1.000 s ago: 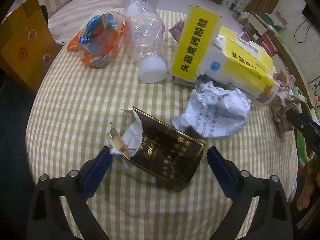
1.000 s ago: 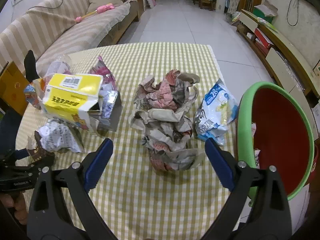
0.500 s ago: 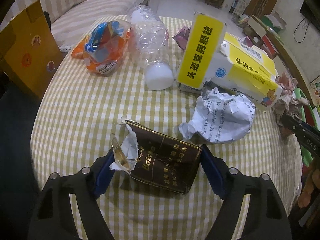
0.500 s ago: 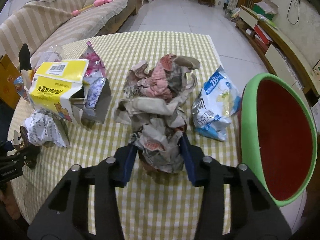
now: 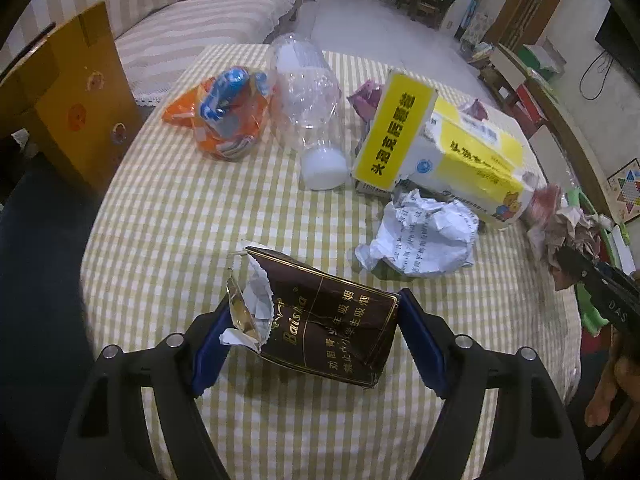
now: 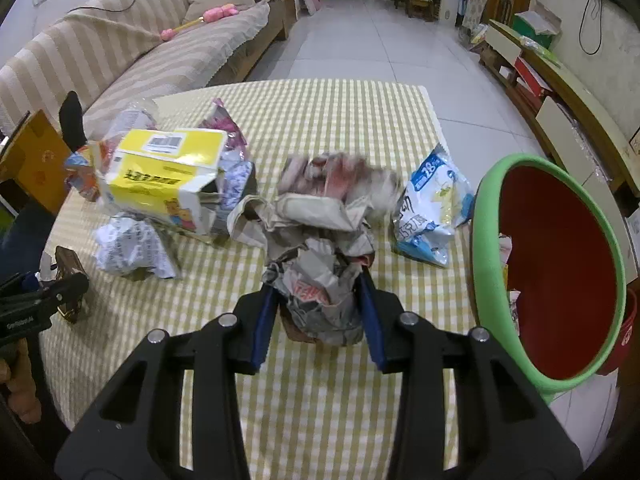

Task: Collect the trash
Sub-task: 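Grasp the brown wrapper with the left tool while the right tool grasps crumpled paper, then carry the brown wrapper and crumpled paper over the bin while opening both tools to drop them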

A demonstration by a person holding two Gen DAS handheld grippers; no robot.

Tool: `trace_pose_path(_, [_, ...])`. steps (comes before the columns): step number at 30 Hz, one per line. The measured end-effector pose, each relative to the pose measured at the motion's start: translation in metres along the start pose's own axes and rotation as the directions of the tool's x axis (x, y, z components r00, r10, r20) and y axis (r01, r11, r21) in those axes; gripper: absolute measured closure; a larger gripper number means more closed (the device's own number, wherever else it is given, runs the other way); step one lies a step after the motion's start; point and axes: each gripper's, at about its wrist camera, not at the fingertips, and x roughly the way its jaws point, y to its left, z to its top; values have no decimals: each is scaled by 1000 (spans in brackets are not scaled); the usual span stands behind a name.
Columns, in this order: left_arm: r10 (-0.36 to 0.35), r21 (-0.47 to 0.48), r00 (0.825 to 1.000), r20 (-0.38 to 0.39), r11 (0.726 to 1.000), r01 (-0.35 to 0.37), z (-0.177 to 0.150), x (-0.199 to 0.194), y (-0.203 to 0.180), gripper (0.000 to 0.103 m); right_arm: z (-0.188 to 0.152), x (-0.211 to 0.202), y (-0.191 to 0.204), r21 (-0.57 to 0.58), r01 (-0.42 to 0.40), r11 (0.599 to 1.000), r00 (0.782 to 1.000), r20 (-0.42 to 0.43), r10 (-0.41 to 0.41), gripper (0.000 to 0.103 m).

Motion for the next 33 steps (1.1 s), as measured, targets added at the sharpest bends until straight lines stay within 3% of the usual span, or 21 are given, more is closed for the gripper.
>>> trace_pose_path(16, [-51,62,996,77,997,46,5,-50,-28,29,-4,-43,3,15,-26,1000,998,60,25,65])
trace_pose_path(33, [-92,131,990,103,988,78,19,-61,-64,29,-1,-61,-23,55,-21,998,994,106,15,65])
